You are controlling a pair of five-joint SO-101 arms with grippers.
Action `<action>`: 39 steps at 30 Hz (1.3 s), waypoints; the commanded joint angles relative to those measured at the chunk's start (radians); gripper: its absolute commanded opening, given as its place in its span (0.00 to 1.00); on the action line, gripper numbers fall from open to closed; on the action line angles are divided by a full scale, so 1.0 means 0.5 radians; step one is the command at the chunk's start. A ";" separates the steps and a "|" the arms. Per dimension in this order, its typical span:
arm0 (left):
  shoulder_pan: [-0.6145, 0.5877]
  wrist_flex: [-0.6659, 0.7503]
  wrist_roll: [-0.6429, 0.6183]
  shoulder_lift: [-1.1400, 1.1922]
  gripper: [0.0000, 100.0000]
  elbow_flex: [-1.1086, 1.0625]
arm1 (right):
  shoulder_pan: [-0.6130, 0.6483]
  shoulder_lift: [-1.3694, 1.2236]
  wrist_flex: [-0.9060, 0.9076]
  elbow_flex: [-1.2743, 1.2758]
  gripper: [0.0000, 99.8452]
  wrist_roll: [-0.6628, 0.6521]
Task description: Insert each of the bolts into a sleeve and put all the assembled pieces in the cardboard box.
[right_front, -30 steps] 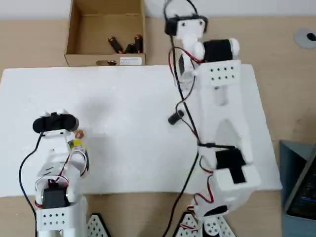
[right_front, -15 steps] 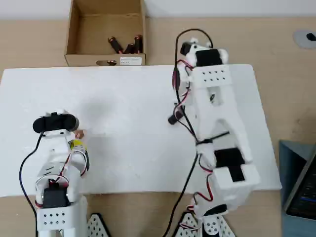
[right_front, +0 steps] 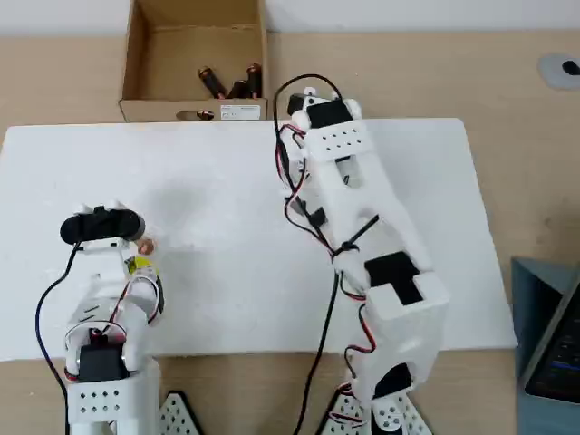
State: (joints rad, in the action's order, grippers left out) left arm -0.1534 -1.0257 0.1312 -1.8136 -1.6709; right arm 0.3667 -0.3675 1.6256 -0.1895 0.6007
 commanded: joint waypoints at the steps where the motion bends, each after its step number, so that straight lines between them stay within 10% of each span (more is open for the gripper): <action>1: -0.021 0.025 0.003 -0.017 0.00 0.015 | 0.014 -0.038 -0.031 0.002 0.15 0.025; 34: -0.021 0.025 0.003 -0.017 0.00 0.015 | -0.241 -0.643 -0.031 -0.456 0.15 0.068; 39: -0.021 0.025 0.003 -0.017 0.00 0.015 | -0.238 -0.643 -0.031 -0.459 0.03 0.064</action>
State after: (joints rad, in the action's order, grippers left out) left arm -0.1534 -1.0257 0.1312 -1.8136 -1.6709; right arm 0.2685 -0.6836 1.6195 -0.3844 0.6299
